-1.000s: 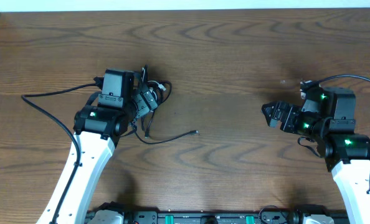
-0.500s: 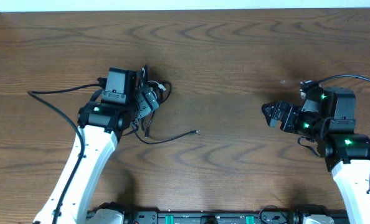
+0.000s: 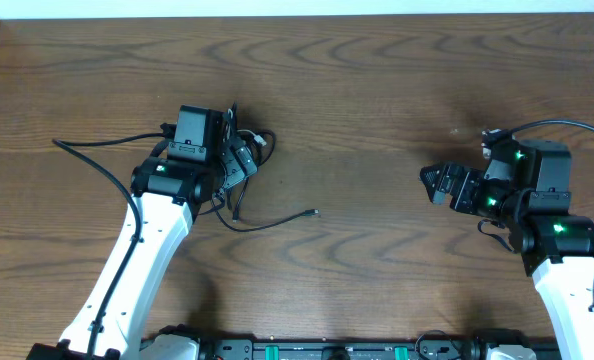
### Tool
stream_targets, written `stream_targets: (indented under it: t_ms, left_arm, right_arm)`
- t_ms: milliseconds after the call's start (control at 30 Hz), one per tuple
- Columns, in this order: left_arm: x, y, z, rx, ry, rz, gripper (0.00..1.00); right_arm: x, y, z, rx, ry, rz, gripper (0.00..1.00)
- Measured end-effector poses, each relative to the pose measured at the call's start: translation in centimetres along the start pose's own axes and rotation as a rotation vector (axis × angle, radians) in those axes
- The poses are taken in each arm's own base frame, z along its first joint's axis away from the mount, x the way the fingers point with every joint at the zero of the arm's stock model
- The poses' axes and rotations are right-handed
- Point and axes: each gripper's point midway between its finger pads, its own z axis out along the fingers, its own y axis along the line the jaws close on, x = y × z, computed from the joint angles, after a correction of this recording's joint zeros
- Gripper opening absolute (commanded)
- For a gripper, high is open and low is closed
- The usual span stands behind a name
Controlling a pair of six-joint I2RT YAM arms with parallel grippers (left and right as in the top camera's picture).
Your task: Untangle cables
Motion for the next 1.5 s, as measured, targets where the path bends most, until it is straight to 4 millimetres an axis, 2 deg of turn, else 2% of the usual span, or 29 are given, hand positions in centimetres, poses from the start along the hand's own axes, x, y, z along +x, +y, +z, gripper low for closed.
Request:
stream_targets:
  t_ms: [433, 1500]
  left_arm:
    - [-0.48, -0.4, -0.01, 0.016, -0.02, 0.0, 0.94]
    - [-0.52, -0.43, -0.01, 0.018, -0.021, 0.0, 0.94]
  right_arm:
    - [-0.02, 0.01, -0.01, 0.0, -0.001, 0.0, 0.99]
    - [-0.02, 0.01, -0.01, 0.0, -0.001, 0.0, 0.99]
